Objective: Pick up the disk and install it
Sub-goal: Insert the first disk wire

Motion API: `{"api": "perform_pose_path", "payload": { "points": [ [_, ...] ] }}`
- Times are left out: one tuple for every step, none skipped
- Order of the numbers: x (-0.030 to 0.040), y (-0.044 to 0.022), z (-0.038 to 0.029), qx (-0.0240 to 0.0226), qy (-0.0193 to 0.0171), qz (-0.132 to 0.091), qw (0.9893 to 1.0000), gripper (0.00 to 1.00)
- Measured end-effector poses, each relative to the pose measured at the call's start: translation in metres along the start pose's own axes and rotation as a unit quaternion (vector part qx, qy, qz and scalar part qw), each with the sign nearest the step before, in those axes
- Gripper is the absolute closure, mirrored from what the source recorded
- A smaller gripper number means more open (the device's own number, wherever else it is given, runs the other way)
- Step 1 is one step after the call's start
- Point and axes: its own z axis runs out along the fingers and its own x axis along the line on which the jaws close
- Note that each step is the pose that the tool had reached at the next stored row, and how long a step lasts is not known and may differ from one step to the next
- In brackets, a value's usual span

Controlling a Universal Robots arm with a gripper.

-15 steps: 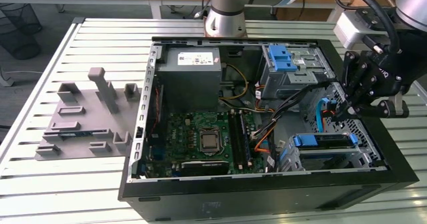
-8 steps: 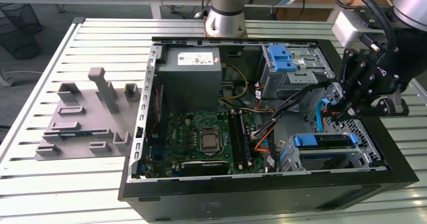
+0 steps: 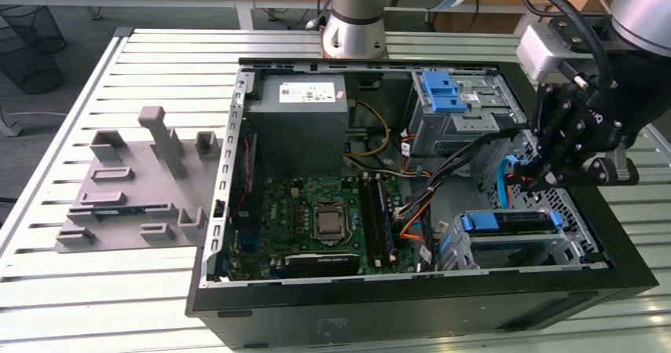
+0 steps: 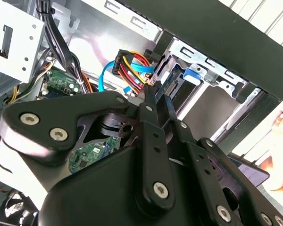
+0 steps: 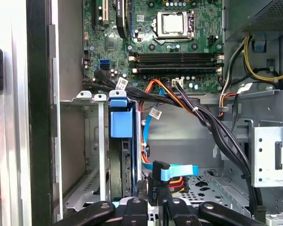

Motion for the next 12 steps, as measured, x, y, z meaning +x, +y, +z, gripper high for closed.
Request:
{"api": "perform_pose_path", "payload": {
  "points": [
    [0.0000, 0.0011, 0.0004, 0.0019, -0.0001, 0.000, 1.0000, 0.76],
    [0.0001, 0.0016, 0.0009, 0.0034, -0.0002, 0.000, 1.0000, 0.76],
    [0.0001, 0.0018, 0.0013, 0.0046, -0.0002, 0.000, 1.0000, 0.76],
    [0.0001, 0.0021, 0.0017, 0.0060, -0.0002, 0.000, 1.0000, 0.76],
    [0.0001, 0.0023, 0.0020, 0.0071, -0.0003, 0.000, 1.0000, 0.76],
    [0.0001, 0.0025, 0.0024, 0.0080, -0.0003, 0.000, 1.0000, 0.76],
    [0.0001, 0.0025, 0.0029, 0.0087, -0.0004, 0.000, 1.0000, 0.76],
    [0.0001, 0.0026, 0.0034, 0.0093, -0.0004, 0.000, 1.0000, 0.76],
    [0.0001, 0.0026, 0.0039, 0.0099, -0.0005, 0.000, 1.0000, 0.76],
    [0.0001, 0.0027, 0.0042, 0.0103, -0.0005, 0.000, 0.9999, 0.76],
    [0.0001, 0.0027, 0.0042, 0.0106, -0.0004, 0.000, 0.9999, 0.78],
    [0.0001, 0.0027, 0.0042, 0.0106, -0.0004, 0.000, 0.9999, 0.78]
  ]
}}
